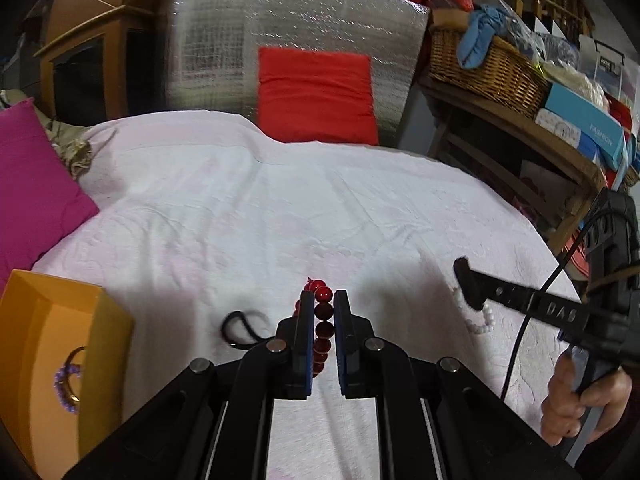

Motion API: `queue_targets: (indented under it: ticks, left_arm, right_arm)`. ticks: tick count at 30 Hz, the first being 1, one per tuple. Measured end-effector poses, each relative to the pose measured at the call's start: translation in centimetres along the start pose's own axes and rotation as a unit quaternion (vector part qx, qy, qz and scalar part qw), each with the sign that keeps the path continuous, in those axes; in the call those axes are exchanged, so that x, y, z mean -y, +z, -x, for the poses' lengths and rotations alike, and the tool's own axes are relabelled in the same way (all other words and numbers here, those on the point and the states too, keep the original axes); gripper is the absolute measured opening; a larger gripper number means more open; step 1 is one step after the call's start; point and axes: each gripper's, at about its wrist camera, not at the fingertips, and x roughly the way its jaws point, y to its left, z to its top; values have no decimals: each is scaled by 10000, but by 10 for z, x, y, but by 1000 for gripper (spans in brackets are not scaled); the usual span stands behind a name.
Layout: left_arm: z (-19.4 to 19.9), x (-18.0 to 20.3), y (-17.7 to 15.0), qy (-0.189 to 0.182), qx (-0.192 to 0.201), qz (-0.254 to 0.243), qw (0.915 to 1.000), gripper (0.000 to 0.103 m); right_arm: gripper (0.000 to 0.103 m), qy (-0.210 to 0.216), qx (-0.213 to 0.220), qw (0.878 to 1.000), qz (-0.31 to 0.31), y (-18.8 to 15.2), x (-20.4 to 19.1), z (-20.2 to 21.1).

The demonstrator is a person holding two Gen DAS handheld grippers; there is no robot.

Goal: Organize jewelry
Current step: 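Drop the red bracelet into the orange box with the left tool while the right tool drops the ring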

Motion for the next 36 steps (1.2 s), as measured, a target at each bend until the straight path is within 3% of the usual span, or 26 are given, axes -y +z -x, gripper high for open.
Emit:
queue_targets:
  ticks: [16, 24, 31, 36]
  left_arm:
    - [78, -62, -1, 411, 616, 481, 9961, 9]
    - [127, -148, -22, 1142, 670, 1304, 9826, 9]
    - [127, -227, -61, 1950, 53, 2158, 9567, 9]
    - [103, -258, -81, 1921, -541, 2562, 9458, 10]
  right_arm:
    - [8, 409, -194, 9978, 479, -25, -58, -30]
    - [8, 1155, -450, 9868, 1038, -27, -155, -58]
    - [8, 1588, -1007, 9655, 1799, -46, -269, -114]
    - [8, 1434, -1755, 9538, 1971, -68, -322, -175]
